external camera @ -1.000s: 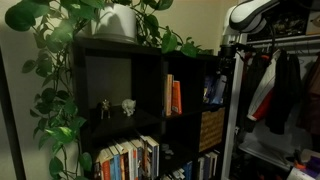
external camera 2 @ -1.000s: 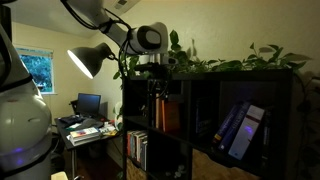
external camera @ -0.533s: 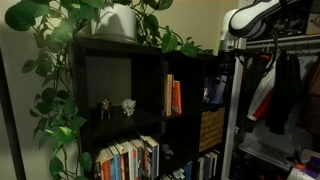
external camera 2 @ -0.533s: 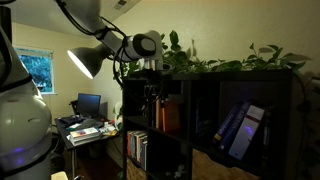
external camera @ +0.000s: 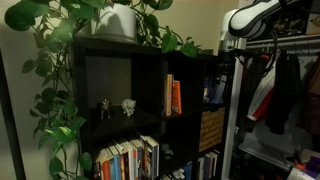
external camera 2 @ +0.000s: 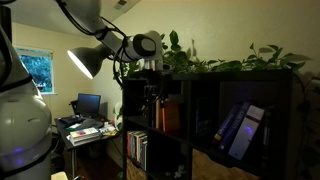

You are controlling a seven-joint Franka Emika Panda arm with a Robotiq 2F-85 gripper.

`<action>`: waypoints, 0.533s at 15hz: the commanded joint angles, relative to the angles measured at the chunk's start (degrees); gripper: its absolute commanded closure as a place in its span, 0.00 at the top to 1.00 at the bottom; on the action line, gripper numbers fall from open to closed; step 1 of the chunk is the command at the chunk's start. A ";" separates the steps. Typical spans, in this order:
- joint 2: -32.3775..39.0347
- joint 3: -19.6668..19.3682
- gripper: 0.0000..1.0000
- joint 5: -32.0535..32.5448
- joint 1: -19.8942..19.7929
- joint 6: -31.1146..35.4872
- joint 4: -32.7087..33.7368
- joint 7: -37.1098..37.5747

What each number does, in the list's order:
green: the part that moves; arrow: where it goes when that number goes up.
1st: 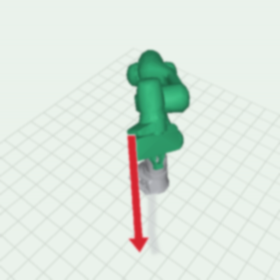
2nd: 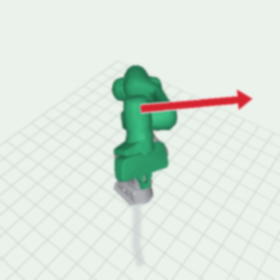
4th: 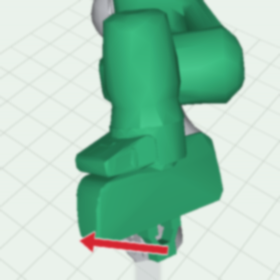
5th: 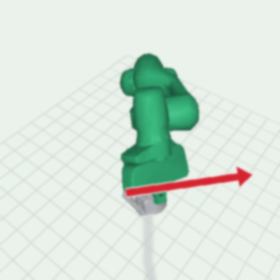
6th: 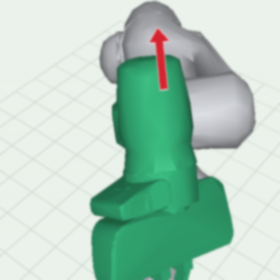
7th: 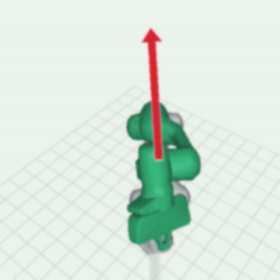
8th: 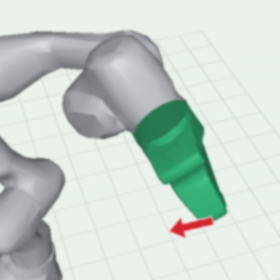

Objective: Pick up the orange book from the upper middle shelf and place it on the upper right shelf

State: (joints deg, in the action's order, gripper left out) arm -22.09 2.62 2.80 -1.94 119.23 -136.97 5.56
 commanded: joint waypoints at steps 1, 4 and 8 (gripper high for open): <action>-0.11 1.41 1.00 0.89 0.92 4.61 -1.24 2.98; 0.42 3.97 1.00 2.21 1.69 12.14 -2.46 4.92; 2.98 7.64 1.00 4.06 2.06 20.75 -3.78 9.54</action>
State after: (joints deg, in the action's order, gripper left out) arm -20.32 8.51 4.16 -0.41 133.92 -138.89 10.37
